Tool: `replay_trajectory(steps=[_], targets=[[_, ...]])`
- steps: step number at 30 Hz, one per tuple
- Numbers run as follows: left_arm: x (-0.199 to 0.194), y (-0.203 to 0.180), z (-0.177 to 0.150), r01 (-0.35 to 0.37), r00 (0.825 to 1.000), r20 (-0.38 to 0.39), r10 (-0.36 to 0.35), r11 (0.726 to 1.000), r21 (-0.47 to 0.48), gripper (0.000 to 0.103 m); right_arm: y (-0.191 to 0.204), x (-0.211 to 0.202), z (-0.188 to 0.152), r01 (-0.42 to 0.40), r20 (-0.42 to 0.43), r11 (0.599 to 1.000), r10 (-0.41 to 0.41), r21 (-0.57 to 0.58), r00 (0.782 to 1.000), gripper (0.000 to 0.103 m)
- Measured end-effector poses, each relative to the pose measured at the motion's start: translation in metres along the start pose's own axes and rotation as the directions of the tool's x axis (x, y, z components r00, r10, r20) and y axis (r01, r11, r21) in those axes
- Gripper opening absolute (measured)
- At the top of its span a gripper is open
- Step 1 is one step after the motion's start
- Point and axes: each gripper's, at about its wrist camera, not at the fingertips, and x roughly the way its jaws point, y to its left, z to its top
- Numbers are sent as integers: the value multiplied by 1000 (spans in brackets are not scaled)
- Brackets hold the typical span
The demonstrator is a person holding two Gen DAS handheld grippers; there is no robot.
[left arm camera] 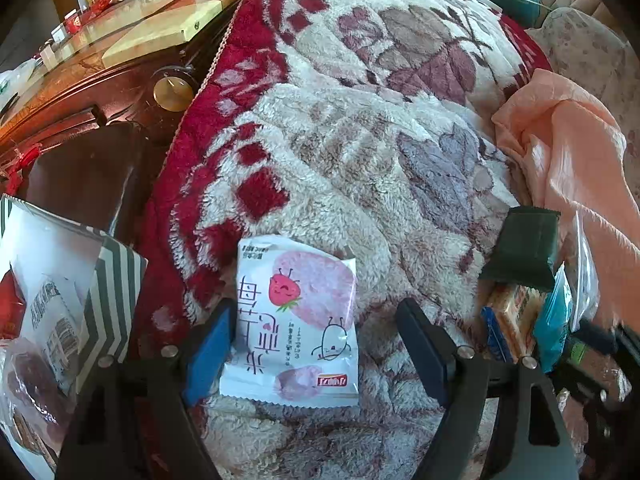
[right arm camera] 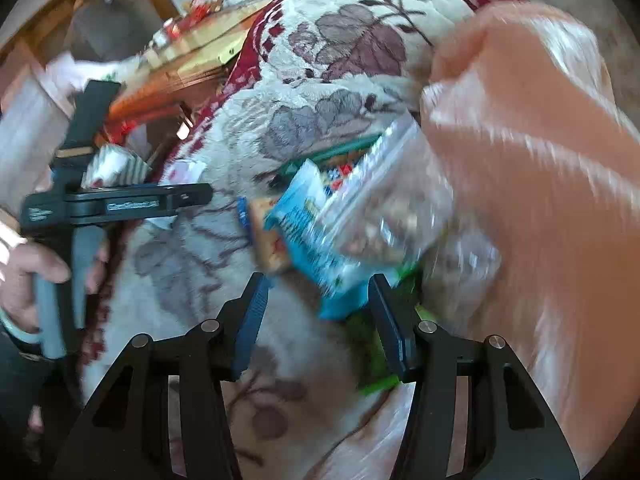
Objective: Organize snacks
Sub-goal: 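Grasp the pink strawberry packet with the left tool while the right tool grasps the blue milk sachima, then carry strawberry packet and milk sachima into the box and open both tools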
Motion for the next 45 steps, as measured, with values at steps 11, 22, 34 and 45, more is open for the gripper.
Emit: replay_trajectory(steps=[11,22,34,45], targets=[[5,-5,2,-17,1000,-11,18,1000,16,87,9,27,14,-37,-72,995,31,-95,997,53],[-15,-1,-11,15,999,34,-16,1000,23,55,31,15,-4,-16,-38,998,14,-66,999,29],[-78,-9,-53,8,992,124,-16,998,61,55,47,-27,-19,-50,37,999,51,-14,998,29],[-111,1,-82,-51,983,182,38,996,68,56,76,-31,-29,-67,24,997,68,-38,997,29]])
